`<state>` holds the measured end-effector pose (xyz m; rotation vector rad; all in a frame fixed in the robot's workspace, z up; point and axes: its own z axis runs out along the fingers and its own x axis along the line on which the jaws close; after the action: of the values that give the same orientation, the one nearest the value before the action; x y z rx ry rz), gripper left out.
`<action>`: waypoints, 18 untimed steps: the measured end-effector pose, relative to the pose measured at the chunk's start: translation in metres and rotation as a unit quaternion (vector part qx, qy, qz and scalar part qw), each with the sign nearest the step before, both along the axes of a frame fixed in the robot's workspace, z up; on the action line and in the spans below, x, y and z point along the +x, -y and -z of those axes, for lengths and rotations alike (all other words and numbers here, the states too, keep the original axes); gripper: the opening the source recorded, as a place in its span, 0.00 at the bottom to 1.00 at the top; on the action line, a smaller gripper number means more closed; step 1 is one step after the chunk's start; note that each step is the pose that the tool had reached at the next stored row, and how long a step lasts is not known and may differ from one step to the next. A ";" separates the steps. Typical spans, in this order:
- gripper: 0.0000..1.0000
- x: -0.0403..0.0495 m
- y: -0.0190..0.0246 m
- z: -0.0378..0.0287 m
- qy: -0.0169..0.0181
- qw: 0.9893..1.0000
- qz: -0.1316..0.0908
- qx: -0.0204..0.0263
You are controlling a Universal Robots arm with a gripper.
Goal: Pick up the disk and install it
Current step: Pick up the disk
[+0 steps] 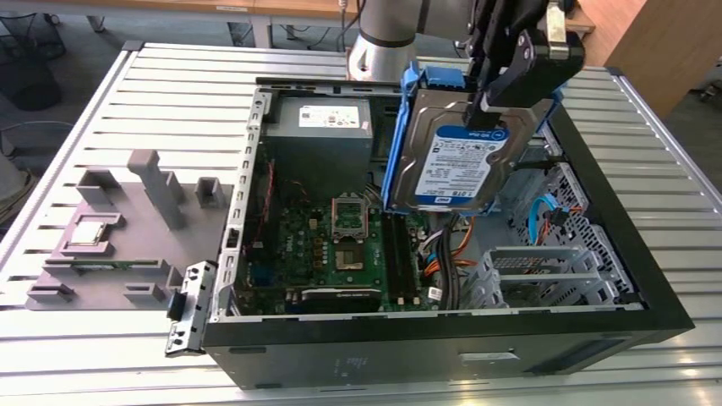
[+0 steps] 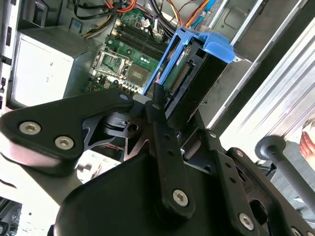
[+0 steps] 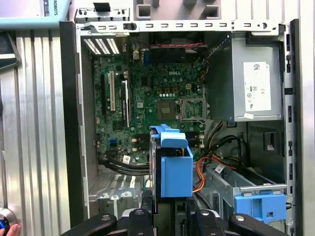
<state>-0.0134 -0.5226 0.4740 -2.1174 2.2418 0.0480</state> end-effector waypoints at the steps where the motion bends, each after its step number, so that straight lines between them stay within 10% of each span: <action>1: 0.35 0.0002 0.0011 0.0000 0.000 1.000 0.000 0.000; 18: 0.35 0.0015 0.0226 0.0001 0.000 1.000 0.000 0.000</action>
<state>-0.0119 -0.5452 0.4739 -2.1172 2.2418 0.0482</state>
